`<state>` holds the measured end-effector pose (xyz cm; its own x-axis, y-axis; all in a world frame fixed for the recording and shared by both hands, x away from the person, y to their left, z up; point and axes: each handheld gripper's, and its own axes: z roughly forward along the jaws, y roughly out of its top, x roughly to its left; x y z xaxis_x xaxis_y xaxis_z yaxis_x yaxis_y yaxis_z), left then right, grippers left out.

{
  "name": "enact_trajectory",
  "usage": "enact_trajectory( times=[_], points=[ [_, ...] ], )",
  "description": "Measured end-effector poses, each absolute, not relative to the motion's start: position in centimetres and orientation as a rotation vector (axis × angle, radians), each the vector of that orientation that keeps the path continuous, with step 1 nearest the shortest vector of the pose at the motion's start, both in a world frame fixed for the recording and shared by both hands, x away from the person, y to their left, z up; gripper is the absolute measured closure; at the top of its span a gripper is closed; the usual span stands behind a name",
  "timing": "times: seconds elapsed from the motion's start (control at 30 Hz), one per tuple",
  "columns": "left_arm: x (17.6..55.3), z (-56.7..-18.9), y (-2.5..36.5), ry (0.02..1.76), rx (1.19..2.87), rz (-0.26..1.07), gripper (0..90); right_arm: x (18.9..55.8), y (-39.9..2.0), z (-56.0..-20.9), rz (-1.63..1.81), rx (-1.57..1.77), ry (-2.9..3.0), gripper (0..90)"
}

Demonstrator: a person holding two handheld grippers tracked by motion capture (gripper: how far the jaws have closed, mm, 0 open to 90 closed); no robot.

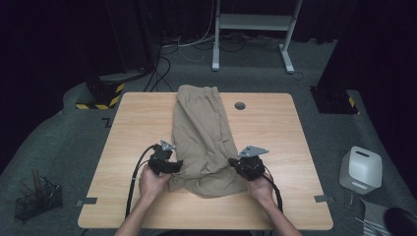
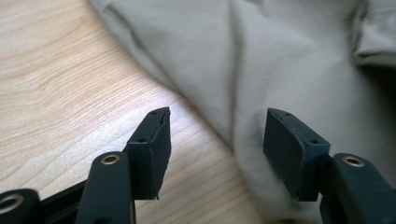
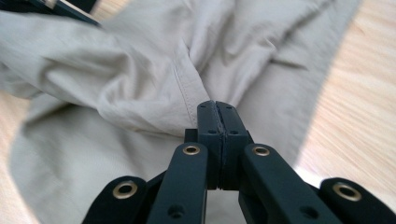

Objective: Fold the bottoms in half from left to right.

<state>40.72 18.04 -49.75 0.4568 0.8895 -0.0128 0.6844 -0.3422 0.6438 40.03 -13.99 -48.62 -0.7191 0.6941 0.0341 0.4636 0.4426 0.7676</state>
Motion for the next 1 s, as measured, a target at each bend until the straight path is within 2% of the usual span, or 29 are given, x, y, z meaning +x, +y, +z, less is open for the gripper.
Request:
enact_trajectory(
  times=[0.07,0.13,0.27,0.47,0.53,0.63,0.7,0.83,1.0],
  points=[
    [40.7,-49.8,18.1,1.316,2.12,0.456,41.7,40.4,-14.3,-49.0,1.124,1.038,2.427,87.4],
    [40.7,-49.8,18.1,1.312,2.124,0.457,41.7,40.5,-14.3,-49.2,1.105,1.061,2.434,77.6],
    [40.4,-49.8,17.6,1.29,2.142,0.449,41.5,40.1,-13.5,-48.1,1.197,1.027,2.424,65.7],
    [40.4,-50.1,16.7,1.277,2.168,0.449,41.0,40.3,-10.8,-46.1,1.241,0.941,2.389,57.4],
    [40.5,-50.2,16.7,1.28,2.17,0.446,40.9,41.2,-9.7,-46.6,1.186,0.945,2.43,59.9],
    [40.5,-50.2,16.8,1.282,2.167,0.439,40.6,42.4,-8.9,-48.2,1.11,0.951,2.528,79.5],
    [40.6,-50.3,16.9,1.296,2.172,0.435,40.4,42.6,-8.9,-48.7,1.07,0.951,2.558,87.5],
    [40.9,-50.7,17.2,1.323,2.167,0.402,40.4,41.4,-10.0,-47.0,1.086,0.886,2.502,88.6],
    [41.0,-50.6,17.2,1.339,2.169,0.431,38.2,40.0,-13.3,-45.6,1.104,0.879,2.419,88.4]
  ],
)
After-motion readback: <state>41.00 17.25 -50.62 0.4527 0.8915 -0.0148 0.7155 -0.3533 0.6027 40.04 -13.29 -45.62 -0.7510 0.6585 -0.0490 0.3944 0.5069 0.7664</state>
